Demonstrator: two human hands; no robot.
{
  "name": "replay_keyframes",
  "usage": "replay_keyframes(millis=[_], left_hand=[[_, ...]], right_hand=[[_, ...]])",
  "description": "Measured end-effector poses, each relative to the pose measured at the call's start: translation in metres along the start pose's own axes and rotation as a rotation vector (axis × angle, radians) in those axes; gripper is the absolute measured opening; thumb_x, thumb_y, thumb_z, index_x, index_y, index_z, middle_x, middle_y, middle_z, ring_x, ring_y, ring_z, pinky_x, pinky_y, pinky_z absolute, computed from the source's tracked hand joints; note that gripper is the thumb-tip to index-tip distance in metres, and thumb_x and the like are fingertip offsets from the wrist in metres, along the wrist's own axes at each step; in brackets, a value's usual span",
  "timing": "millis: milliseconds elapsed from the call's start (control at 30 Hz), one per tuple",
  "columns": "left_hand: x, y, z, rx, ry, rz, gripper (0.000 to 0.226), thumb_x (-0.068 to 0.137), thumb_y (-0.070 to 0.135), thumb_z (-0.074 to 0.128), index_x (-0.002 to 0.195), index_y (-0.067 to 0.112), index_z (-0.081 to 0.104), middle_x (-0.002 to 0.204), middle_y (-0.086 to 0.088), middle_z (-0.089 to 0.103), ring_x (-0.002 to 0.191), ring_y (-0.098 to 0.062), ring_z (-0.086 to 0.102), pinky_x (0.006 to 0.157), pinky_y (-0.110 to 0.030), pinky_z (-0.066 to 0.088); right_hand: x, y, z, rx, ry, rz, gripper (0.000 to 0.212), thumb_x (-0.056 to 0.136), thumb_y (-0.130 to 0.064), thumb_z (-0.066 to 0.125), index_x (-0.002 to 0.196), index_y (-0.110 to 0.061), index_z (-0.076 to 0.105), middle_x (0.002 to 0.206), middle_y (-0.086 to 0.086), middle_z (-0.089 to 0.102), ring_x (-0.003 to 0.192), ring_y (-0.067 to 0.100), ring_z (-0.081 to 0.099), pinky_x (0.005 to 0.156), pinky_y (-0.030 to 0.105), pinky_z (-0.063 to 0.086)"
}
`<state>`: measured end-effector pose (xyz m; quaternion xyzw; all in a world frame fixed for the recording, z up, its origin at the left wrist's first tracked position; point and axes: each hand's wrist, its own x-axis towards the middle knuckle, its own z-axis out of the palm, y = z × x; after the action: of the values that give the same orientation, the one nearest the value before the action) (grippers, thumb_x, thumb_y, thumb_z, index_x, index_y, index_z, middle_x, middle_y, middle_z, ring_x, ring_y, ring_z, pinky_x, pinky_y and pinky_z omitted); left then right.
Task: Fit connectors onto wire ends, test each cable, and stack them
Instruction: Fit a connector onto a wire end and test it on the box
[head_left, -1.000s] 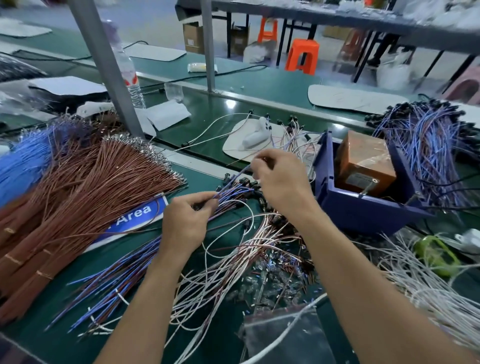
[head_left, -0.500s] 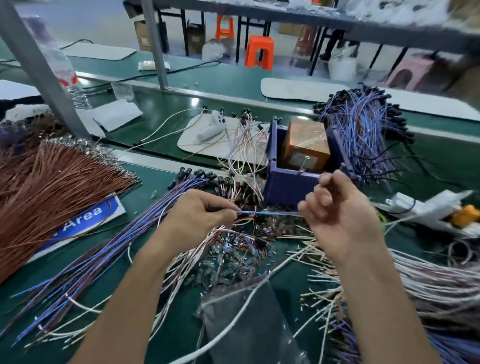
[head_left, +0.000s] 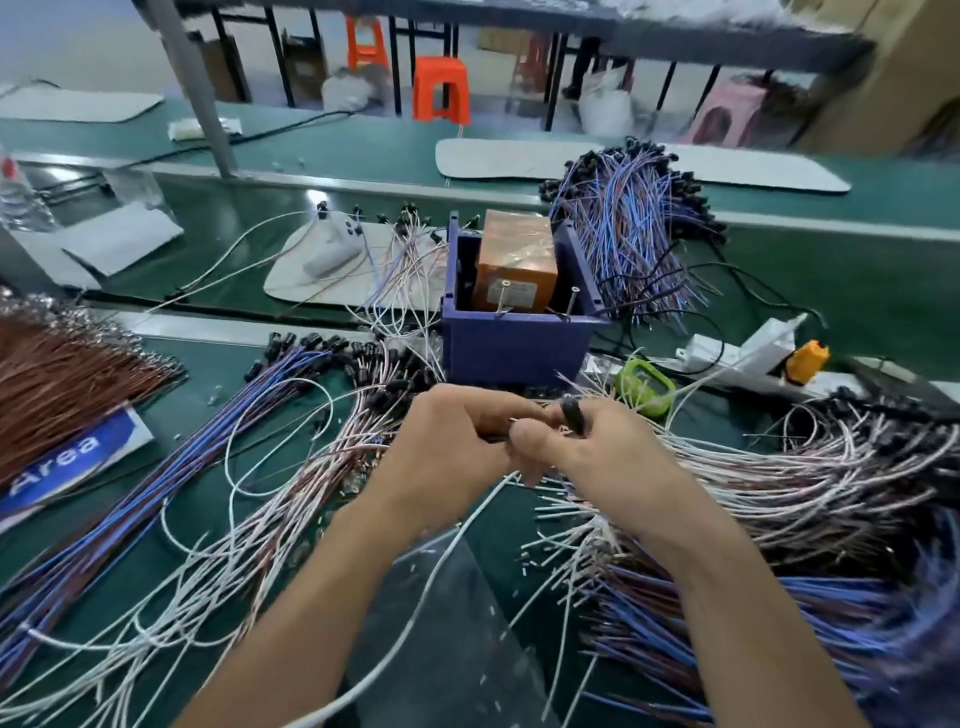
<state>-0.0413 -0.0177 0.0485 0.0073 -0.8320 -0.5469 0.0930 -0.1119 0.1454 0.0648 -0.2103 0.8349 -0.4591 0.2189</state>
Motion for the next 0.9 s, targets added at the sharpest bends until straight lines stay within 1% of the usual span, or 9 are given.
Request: replay_keyframes(millis=[67,133,200,300,433,533,667,800,900], left_hand=[[0.001,-0.001,-0.003,0.013,0.052,0.001,0.022,0.08,0.031,0.086,0.094,0.047,0.08,0.078,0.02,0.077,0.07,0.005,0.071,0.065,-0.012,0.052],[0.004,-0.004,-0.009,0.074,0.083,-0.053,0.023,0.079,0.025,0.088,0.088,0.045,0.081,0.07,0.02,0.075,0.055,0.009,0.061,0.056,-0.007,0.043],[0.005,-0.007,-0.017,0.096,0.092,-0.118,0.024,0.08,0.021,0.087,0.083,0.044,0.082,0.064,0.013,0.074,0.047,0.004,0.051,0.049,-0.009,0.038],[0.005,-0.013,-0.028,0.111,0.122,-0.167,0.024,0.079,0.019,0.087,0.081,0.042,0.082,0.062,0.012,0.073,0.044,0.003,0.05,0.046,-0.008,0.036],[0.004,-0.023,-0.039,0.069,0.169,-0.187,0.026,0.079,0.018,0.087,0.081,0.044,0.082,0.066,0.009,0.075,0.052,0.0,0.057,0.054,-0.017,0.045],[0.004,-0.027,-0.038,-0.009,0.205,-0.182,0.029,0.08,0.011,0.085,0.084,0.04,0.083,0.072,0.005,0.078,0.061,-0.005,0.066,0.066,-0.025,0.053],[0.005,-0.022,-0.033,-0.043,0.013,-0.18,0.03,0.079,0.006,0.085,0.081,0.036,0.084,0.071,-0.002,0.077,0.061,-0.008,0.062,0.062,-0.024,0.05],[0.007,-0.011,-0.026,-0.102,-0.113,-0.141,0.03,0.078,0.002,0.085,0.081,0.031,0.085,0.069,-0.002,0.077,0.061,-0.006,0.063,0.06,-0.018,0.051],[0.007,-0.01,-0.025,-0.227,-0.077,-0.142,0.017,0.07,0.015,0.087,0.082,0.027,0.085,0.069,-0.006,0.076,0.058,-0.01,0.063,0.057,-0.019,0.053]], right_hand=[[-0.002,0.007,-0.005,0.066,0.075,0.022,0.032,0.074,-0.052,0.071,0.07,-0.021,0.073,0.054,-0.007,0.06,0.054,0.012,0.05,0.06,0.031,0.039],[-0.004,0.015,-0.008,0.129,0.136,0.041,0.026,0.084,-0.037,0.075,0.069,-0.016,0.074,0.053,0.0,0.047,0.053,0.016,0.041,0.056,0.031,0.035],[-0.007,0.021,-0.009,0.202,0.144,0.062,0.021,0.088,-0.024,0.075,0.07,-0.012,0.074,0.052,0.0,0.042,0.051,0.017,0.036,0.048,0.026,0.032],[-0.011,0.028,-0.008,0.318,0.162,0.092,0.019,0.092,-0.015,0.072,0.074,-0.012,0.078,0.061,0.007,0.045,0.05,0.015,0.03,0.041,0.02,0.029],[-0.015,0.036,-0.008,0.377,0.167,0.093,0.023,0.095,-0.012,0.069,0.074,-0.009,0.077,0.054,0.0,0.04,0.045,0.01,0.028,0.041,0.017,0.024],[-0.019,0.036,-0.011,0.261,0.064,0.079,0.018,0.09,-0.013,0.072,0.073,-0.011,0.076,0.049,0.001,0.055,0.048,0.013,0.046,0.048,0.02,0.037],[-0.019,0.025,-0.004,0.175,-0.018,0.02,0.005,0.085,-0.016,0.075,0.082,-0.019,0.078,0.067,0.002,0.075,0.061,0.006,0.067,0.06,0.013,0.046],[-0.014,0.016,0.006,0.138,-0.032,-0.033,0.008,0.088,-0.019,0.072,0.083,-0.018,0.077,0.066,0.001,0.074,0.062,0.008,0.063,0.065,0.028,0.049],[-0.015,0.016,0.007,0.239,-0.009,-0.026,0.014,0.09,-0.014,0.073,0.077,-0.012,0.076,0.06,0.003,0.071,0.054,0.007,0.053,0.058,0.018,0.042]])
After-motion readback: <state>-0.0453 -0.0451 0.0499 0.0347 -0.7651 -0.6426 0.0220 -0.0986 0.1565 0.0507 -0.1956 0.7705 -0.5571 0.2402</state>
